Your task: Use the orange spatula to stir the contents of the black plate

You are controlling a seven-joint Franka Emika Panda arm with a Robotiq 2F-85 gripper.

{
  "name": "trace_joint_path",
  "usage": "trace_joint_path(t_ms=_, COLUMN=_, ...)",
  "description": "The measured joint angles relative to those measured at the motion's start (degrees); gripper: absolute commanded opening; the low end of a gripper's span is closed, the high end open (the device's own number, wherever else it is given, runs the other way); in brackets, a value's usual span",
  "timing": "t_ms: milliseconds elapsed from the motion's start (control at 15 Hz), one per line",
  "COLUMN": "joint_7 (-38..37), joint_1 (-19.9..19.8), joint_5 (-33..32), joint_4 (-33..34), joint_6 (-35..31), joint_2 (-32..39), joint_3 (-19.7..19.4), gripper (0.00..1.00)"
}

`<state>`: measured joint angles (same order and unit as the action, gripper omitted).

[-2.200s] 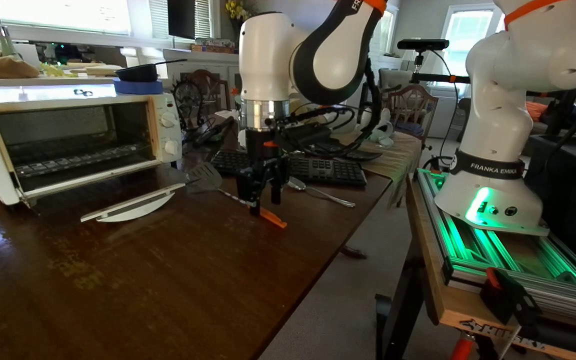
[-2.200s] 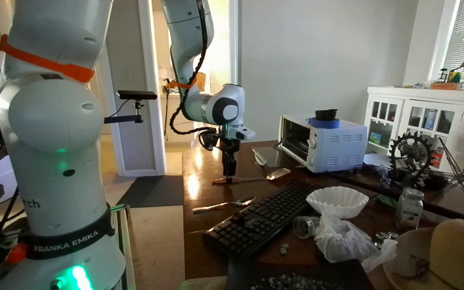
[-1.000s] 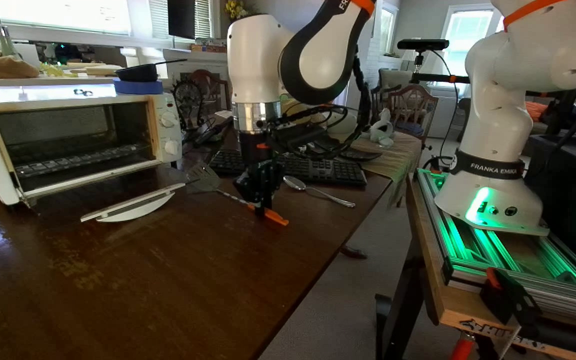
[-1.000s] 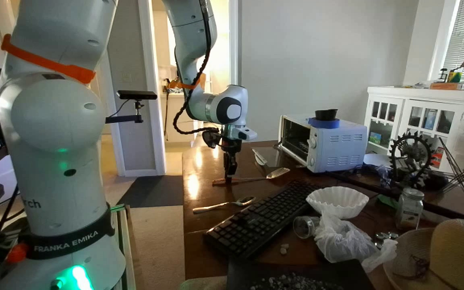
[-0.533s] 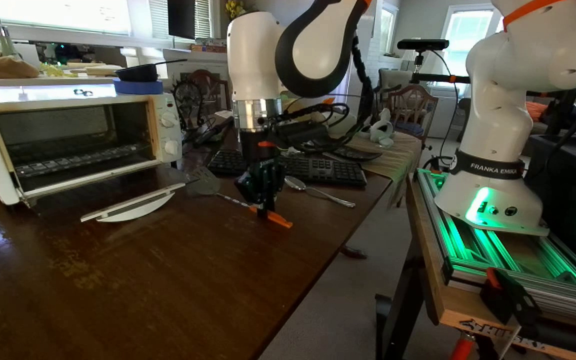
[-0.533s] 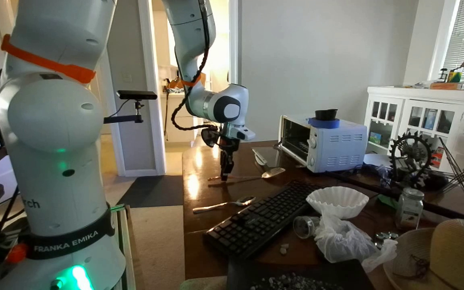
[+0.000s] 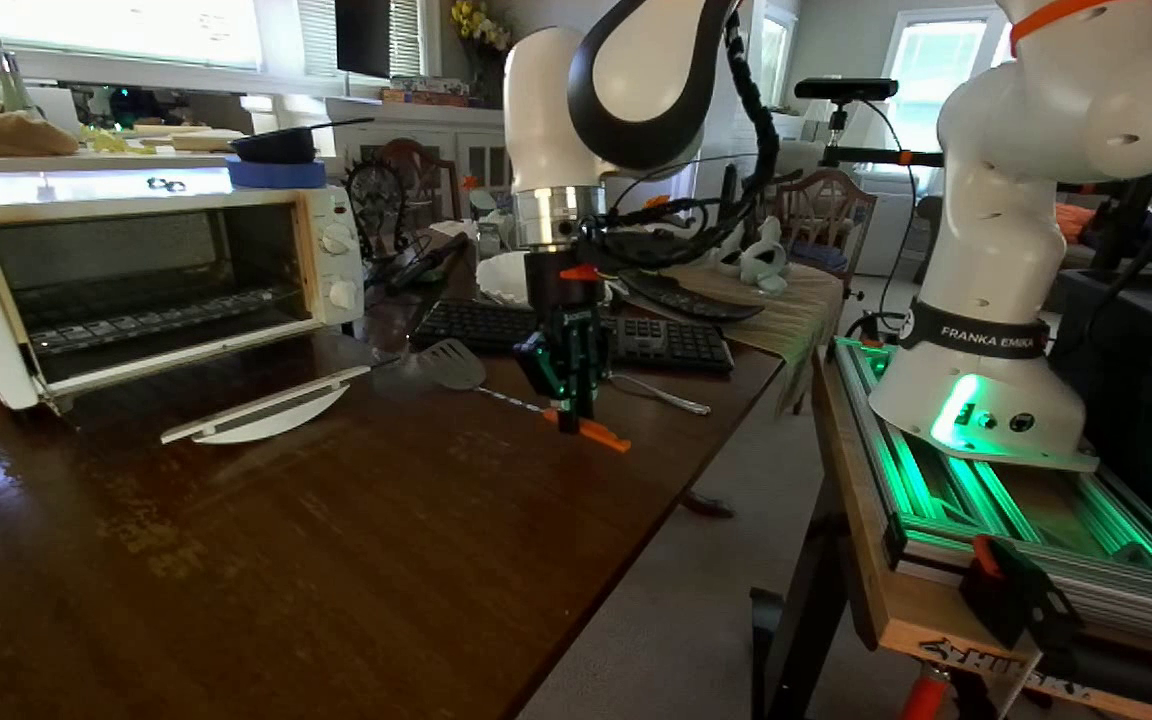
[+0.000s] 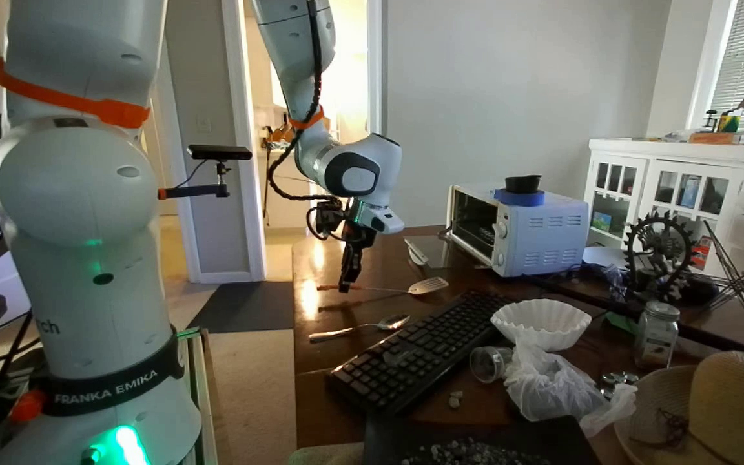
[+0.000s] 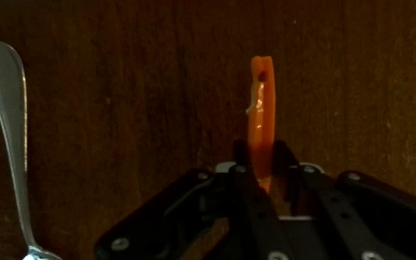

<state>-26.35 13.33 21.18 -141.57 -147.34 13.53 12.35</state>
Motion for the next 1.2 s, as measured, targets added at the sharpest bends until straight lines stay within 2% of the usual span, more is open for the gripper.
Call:
trace_joint_path(t_ms=333, joint_7=0.91, joint_1=-0.79, joint_5=1.22, joint_4=-1.83, joint_6=5.97, joint_2=-4.23, joint_3=0.0, gripper=0.05)
trace_joint_path(t_ms=800, joint_7=0.57, joint_1=-0.81, joint_5=-0.18, joint_4=-2.14, joint_6=19.0, joint_2=-14.37, joint_3=-0.24, gripper=0.05)
trace_joint_path(t_ms=1200, joint_7=0.57, joint_1=-1.65, joint_5=-2.0, joint_4=-3.5, joint_6=26.07, joint_2=-21.35, joint_3=-0.87, gripper=0.05)
